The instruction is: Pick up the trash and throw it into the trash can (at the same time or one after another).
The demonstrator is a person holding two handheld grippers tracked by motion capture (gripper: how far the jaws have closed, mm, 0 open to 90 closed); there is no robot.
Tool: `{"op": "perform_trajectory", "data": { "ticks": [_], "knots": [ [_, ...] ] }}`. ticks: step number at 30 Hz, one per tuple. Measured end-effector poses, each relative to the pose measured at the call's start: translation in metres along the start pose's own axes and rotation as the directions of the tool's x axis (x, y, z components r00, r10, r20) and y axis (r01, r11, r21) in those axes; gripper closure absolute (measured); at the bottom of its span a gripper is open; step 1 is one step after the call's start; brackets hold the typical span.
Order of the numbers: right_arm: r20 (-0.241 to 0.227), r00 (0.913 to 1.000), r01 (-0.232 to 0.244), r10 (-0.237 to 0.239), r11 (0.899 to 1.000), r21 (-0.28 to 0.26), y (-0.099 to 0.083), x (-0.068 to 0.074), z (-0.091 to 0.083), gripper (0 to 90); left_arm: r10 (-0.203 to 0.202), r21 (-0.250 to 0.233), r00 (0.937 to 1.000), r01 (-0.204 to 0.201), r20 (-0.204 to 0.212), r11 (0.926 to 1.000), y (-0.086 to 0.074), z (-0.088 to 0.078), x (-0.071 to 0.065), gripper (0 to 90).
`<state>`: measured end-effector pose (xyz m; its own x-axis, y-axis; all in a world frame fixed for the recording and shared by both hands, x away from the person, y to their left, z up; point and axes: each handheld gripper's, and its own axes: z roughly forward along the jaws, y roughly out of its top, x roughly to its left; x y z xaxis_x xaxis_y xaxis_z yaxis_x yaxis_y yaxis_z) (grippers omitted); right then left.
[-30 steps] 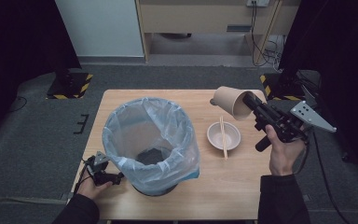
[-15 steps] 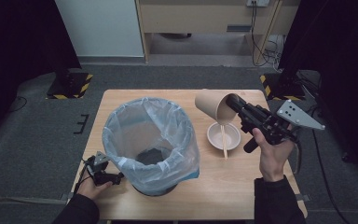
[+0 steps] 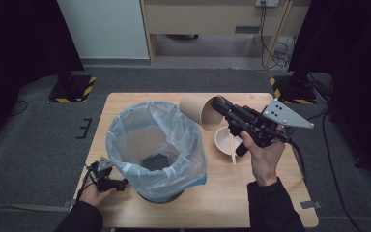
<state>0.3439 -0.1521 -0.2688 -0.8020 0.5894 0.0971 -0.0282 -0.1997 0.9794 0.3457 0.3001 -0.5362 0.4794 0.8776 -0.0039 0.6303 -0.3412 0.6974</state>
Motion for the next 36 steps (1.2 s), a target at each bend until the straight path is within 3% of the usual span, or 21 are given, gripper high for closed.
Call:
{"op": "perform_trajectory", "data": {
  "ticks": [14,20,21,28,32,34,35,36],
  "knots": [
    [-0.051,0.9987,0.014,-0.011,0.999,0.05,-0.005,0.017,0.034,83.8,0.0,-0.002,1.0,0.0,0.0,1.0,0.0,0.0,0.0,0.0],
    [-0.065,0.9978,0.017,-0.011,0.995,0.102,-0.015,0.021,0.045,83.7,0.0,-0.002,1.0,0.0,0.0,1.0,0.0,0.0,0.0,0.0],
    [-0.075,0.997,0.028,-0.018,0.991,0.135,-0.019,0.022,0.049,83.6,0.0,0.0,1.0,0.0,0.0,1.0,0.0,0.0,0.0,0.0],
    [-0.104,0.9943,0.042,-0.021,0.979,0.201,-0.029,0.027,0.06,81.9,0.0,0.0,1.0,0.0,0.0,1.0,0.0,0.0,0.0,0.0],
    [-0.119,0.9929,0.043,-0.012,0.964,0.263,-0.038,0.028,0.067,76.3,0.0,-0.002,1.0,0.0,0.0,1.0,0.0,0.0,0.0,0.0],
    [-0.122,0.9925,0.04,-0.007,0.962,0.271,-0.039,0.029,0.068,74.3,0.0,0.0,1.0,0.0,0.0,1.0,0.0,0.0,0.0,0.0],
    [-0.123,0.9924,0.036,-0.003,0.962,0.271,-0.039,0.028,0.069,66.9,0.0,0.0,1.0,0.0,0.0,1.0,0.0,0.0,0.0,0.0],
    [-0.123,0.9924,0.036,-0.003,0.962,0.271,-0.039,0.028,0.069,66.9,0.0,0.0,1.0,0.0,0.0,1.0,0.0,0.0,0.0,0.0]
  ]
}}
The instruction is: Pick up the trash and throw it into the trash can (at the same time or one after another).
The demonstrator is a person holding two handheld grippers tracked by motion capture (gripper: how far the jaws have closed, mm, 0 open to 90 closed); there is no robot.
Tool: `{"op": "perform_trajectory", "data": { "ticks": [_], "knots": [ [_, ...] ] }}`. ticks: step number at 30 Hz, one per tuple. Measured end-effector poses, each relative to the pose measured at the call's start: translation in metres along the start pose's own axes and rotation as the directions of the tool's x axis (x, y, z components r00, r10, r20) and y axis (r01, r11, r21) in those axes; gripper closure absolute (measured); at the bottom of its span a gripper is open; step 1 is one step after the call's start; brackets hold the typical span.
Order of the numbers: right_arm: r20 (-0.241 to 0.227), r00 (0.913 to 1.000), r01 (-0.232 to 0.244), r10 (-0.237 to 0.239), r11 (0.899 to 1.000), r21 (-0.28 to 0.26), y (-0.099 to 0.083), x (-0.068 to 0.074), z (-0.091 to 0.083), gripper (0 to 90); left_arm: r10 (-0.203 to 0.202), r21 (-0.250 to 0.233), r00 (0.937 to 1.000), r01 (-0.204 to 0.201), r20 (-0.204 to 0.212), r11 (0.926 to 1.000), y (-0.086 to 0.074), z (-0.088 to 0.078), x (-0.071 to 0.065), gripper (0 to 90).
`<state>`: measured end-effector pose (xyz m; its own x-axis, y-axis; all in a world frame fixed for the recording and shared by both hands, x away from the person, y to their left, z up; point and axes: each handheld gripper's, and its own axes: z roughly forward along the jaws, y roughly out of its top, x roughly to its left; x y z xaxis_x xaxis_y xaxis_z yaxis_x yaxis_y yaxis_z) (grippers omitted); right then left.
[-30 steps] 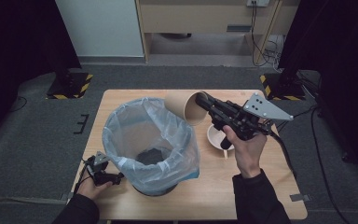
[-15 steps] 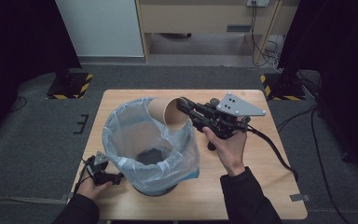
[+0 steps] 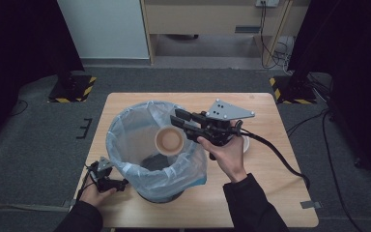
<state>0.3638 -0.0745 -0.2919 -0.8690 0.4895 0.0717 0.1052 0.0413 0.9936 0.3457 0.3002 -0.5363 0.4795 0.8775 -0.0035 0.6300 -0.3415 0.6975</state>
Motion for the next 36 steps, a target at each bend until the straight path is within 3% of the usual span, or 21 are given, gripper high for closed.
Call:
{"op": "perform_trajectory", "data": {
  "ticks": [1,6,9,10,11,12,14,15,17,18,19,20,21,23,24,27,28,33,34,35,36],
  "knots": [
    [0.01,0.9999,0.003,-0.003,1.0,-0.008,0.002,-0.002,-0.003,60.8,-0.001,-0.002,1.0,0.001,0.0,1.0,0.0,0.0,0.0,0.0],
    [0.063,0.998,0.004,0.0,0.998,-0.059,0.009,-0.012,-0.017,51.9,0.0,0.0,1.0,0.0,0.0,1.0,0.0,0.0,0.0,0.0],
    [0.147,0.9891,0.006,0.008,0.995,-0.098,0.012,-0.027,-0.038,46.8,0.0,-0.001,1.0,0.0,0.0,1.0,0.0,0.0,0.0,0.0],
    [0.147,0.9891,0.006,0.008,0.995,-0.098,0.012,-0.027,-0.038,46.8,0.0,-0.001,1.0,0.0,0.0,1.0,0.0,0.0,0.0,0.0],
    [0.196,0.9806,0.008,0.014,0.994,-0.111,0.012,-0.037,-0.052,46.2,-0.001,0.0,1.0,0.001,0.001,1.0,0.0,0.0,0.0,0.0],
    [0.196,0.9806,0.008,0.014,0.994,-0.111,0.012,-0.037,-0.052,46.2,-0.001,0.0,1.0,0.001,0.001,1.0,0.0,0.0,0.0,0.0],
    [0.232,0.9727,0.01,0.016,0.994,-0.112,0.009,-0.045,-0.063,46.3,-0.001,-0.001,1.0,0.001,0.001,1.0,0.0,0.0,0.0,0.0],
    [0.272,0.9614,-0.005,0.038,0.993,-0.119,0.003,-0.055,-0.076,46.4,0.0,0.0,1.0,0.0,0.0,1.0,0.0,0.0,0.0,0.0],
    [0.284,0.9578,-0.012,0.046,0.992,-0.122,0.0,-0.058,-0.08,46.4,-0.001,-0.003,1.0,0.001,0.0,1.0,0.0,0.0,0.0,0.0],
    [0.3,0.9524,-0.021,0.056,0.993,-0.118,-0.005,-0.062,-0.085,46.5,-0.001,0.0,1.0,0.001,0.001,1.0,0.0,0.0,0.0,0.0],
    [0.332,0.9403,-0.04,0.074,0.993,-0.107,-0.017,-0.071,-0.094,46.5,-0.001,0.0,1.0,0.001,0.0,1.0,0.0,0.0,0.0,0.0],
    [0.332,0.9403,-0.04,0.074,0.993,-0.107,-0.017,-0.071,-0.094,46.5,-0.001,0.0,1.0,0.001,0.0,1.0,0.0,0.0,0.0,0.0],
    [0.357,0.9294,-0.06,0.094,0.993,-0.105,-0.028,-0.08,-0.101,46.7,0.0,0.0,1.0,0.0,0.001,1.0,0.0,0.0,0.0,0.0],
    [0.377,0.9187,-0.081,0.117,0.991,-0.11,-0.038,-0.088,-0.107,46.8,-0.001,0.0,1.0,0.001,0.001,1.0,0.0,0.0,0.0,0.0],
    [0.377,0.9187,-0.081,0.117,0.991,-0.11,-0.038,-0.088,-0.107,46.8,-0.001,0.0,1.0,0.001,0.001,1.0,0.0,0.0,0.0,0.0],
    [0.417,0.8972,-0.114,0.145,0.989,-0.1,-0.055,-0.102,-0.114,47.2,0.0,-0.002,1.0,0.0,0.0,1.0,0.0,0.0,0.0,0.0],
    [0.441,0.8861,-0.124,0.144,0.99,-0.074,-0.063,-0.109,-0.116,47.5,-0.001,-0.002,1.0,0.001,0.001,1.0,0.0,0.0,0.0,0.0],
    [0.485,0.8584,-0.167,0.167,0.985,-0.043,-0.085,-0.125,-0.121,49.4,-0.001,-0.002,1.0,0.001,0.001,1.0,0.0,0.0,0.0,0.0],
    [0.485,0.8584,-0.167,0.167,0.985,-0.043,-0.085,-0.125,-0.121,49.4,-0.001,-0.002,1.0,0.001,0.001,1.0,0.0,0.0,0.0,0.0],
    [0.501,0.8478,-0.183,0.174,0.983,-0.032,-0.092,-0.13,-0.121,50.8,0.0,-0.002,1.0,0.0,0.001,1.0,0.0,0.0,0.0,0.0],
    [0.501,0.8478,-0.183,0.174,0.983,-0.032,-0.092,-0.13,-0.121,50.8,0.0,-0.002,1.0,0.0,0.001,1.0,0.0,0.0,0.0,0.0]
  ]
}}
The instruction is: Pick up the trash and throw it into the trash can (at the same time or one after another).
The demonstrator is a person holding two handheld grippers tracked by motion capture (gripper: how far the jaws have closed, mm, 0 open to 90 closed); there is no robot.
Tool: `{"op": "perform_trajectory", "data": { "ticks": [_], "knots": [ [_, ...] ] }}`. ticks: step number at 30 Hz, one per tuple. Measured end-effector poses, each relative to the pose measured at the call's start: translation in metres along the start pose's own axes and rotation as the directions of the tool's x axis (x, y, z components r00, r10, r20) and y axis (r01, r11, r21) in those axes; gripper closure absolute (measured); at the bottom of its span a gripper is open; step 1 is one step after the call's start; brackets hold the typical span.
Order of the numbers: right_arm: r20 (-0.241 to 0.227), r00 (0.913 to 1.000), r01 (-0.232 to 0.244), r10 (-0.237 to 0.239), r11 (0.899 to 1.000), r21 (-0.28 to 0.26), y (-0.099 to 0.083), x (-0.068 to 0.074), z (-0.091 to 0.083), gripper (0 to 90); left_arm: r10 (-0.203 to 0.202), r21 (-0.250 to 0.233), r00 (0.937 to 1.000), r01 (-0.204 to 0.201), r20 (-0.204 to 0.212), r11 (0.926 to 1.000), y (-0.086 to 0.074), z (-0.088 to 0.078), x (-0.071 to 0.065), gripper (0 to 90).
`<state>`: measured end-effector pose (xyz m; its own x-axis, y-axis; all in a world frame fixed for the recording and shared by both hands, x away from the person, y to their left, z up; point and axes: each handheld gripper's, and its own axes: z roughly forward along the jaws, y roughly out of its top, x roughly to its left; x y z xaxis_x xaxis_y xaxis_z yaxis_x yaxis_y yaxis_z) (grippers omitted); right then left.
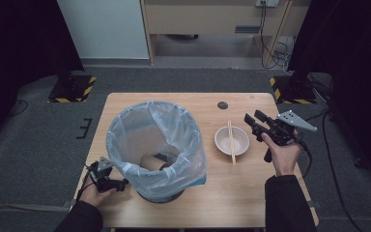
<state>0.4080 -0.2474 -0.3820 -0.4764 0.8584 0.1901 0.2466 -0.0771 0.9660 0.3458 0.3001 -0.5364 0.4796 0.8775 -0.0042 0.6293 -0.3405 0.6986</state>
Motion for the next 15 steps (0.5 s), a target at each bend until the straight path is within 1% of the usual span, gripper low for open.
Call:
{"op": "perform_trajectory", "data": {
  "ticks": [1,2,3,4,5,6,7,9,10,11,12,13,14,15],
  "knots": [
    [0.013,0.9999,-0.005,0.005,1.0,0.017,-0.006,-0.004,0.002,52.1,0.0,0.001,1.0,0.0,0.0,1.0,0.0,0.0,0.0,0.0],
    [0.013,0.9999,-0.005,0.005,1.0,0.017,-0.006,-0.004,0.002,52.1,0.0,0.001,1.0,0.0,0.0,1.0,0.0,0.0,0.0,0.0],
    [0.026,0.9996,-0.007,0.006,0.999,0.038,-0.012,-0.008,0.006,54.1,0.0,0.0,1.0,0.0,0.0,1.0,0.0,0.0,0.0,0.0],
    [0.026,0.9996,-0.007,0.006,0.999,0.038,-0.012,-0.008,0.006,54.1,0.0,0.0,1.0,0.0,0.0,1.0,0.0,0.0,0.0,0.0],
    [0.038,0.9993,-0.006,0.004,0.998,0.065,-0.019,-0.01,0.009,56.1,0.0,0.0,1.0,0.0,0.0,1.0,0.0,0.0,0.0,0.0],
    [0.038,0.9993,-0.006,0.004,0.998,0.065,-0.019,-0.01,0.009,56.1,0.0,0.0,1.0,0.0,0.0,1.0,0.0,0.0,0.0,0.0],
    [0.042,0.9991,-0.004,0.0,0.997,0.081,-0.023,-0.011,0.012,57.1,0.0,0.0,1.0,0.0,0.0,1.0,0.0,0.0,0.0,0.0],
    [0.052,0.9987,-0.003,-0.003,0.992,0.129,-0.035,-0.012,0.019,60.0,0.0,0.0,1.0,0.0,0.0,1.0,0.0,0.0,0.0,0.0],
    [0.056,0.9984,-0.002,-0.006,0.99,0.144,-0.039,-0.012,0.022,60.7,0.0,0.0,1.0,0.0,0.0,1.0,0.0,0.0,0.0,0.0],
    [0.059,0.9982,0.0,-0.01,0.987,0.158,-0.043,-0.012,0.024,61.1,0.0,0.0,1.0,0.0,0.0,1.0,0.0,0.0,0.0,0.0],
    [0.059,0.9982,0.0,-0.01,0.987,0.158,-0.043,-0.012,0.024,61.1,0.0,0.0,1.0,0.0,0.0,1.0,0.0,0.0,0.0,0.0],
    [0.067,0.9977,0.0,-0.012,0.983,0.184,-0.051,-0.012,0.028,62.0,0.0,0.0,1.0,0.0,0.0,1.0,0.0,0.0,0.0,0.0],
    [0.067,0.9977,0.0,-0.012,0.983,0.184,-0.051,-0.012,0.028,62.0,0.0,0.0,1.0,0.0,0.0,1.0,0.0,0.0,0.0,0.0],
    [0.071,0.9974,0.001,-0.016,0.98,0.197,-0.054,-0.012,0.03,62.3,0.0,0.0,1.0,0.0,0.0,1.0,0.0,0.0,0.0,0.0]
  ]
}}
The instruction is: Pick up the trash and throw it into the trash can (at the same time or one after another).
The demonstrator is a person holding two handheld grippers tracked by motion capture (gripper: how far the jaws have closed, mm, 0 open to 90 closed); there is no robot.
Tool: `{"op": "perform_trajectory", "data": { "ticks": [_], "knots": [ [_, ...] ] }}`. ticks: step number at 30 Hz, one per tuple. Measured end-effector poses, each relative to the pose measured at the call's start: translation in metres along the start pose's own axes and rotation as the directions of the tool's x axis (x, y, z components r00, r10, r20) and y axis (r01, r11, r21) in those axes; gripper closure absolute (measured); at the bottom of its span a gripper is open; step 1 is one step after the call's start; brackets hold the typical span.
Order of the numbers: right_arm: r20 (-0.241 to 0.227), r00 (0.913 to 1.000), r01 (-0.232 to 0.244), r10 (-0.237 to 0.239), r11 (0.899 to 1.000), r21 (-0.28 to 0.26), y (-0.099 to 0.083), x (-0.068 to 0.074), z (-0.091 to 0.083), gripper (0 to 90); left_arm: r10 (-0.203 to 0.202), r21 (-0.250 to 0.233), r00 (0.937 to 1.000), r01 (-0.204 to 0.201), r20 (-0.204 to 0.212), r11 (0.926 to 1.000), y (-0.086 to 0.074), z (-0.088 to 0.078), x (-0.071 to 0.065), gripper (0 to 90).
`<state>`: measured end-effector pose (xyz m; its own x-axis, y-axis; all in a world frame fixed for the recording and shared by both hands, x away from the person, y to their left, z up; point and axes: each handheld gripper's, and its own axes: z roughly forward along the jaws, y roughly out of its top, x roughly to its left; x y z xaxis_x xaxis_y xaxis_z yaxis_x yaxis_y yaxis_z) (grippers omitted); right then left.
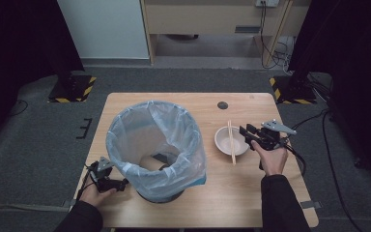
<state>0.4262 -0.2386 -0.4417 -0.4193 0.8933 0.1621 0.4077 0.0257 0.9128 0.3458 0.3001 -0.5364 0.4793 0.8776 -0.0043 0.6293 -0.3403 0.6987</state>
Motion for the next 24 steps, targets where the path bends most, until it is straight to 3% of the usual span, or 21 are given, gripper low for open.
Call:
{"op": "perform_trajectory", "data": {
  "ticks": [5,15,24],
  "knots": [
    [0.008,0.9994,-0.034,0.034,0.999,0.031,-0.012,-0.002,0.009,65.2,0.0,0.0,1.0,0.0,0.0,1.0,0.0,0.0,0.0,0.0],
    [0.012,0.9997,-0.022,0.021,0.991,0.135,-0.028,-0.001,0.024,71.2,0.0,0.0,1.0,0.0,0.0,1.0,0.0,0.0,0.0,0.0],
    [-0.001,0.9988,-0.049,0.05,0.985,0.165,-0.034,-0.002,0.028,72.6,0.0,0.0,1.0,0.0,0.0,1.0,0.0,0.0,0.0,0.0]
  ]
}}
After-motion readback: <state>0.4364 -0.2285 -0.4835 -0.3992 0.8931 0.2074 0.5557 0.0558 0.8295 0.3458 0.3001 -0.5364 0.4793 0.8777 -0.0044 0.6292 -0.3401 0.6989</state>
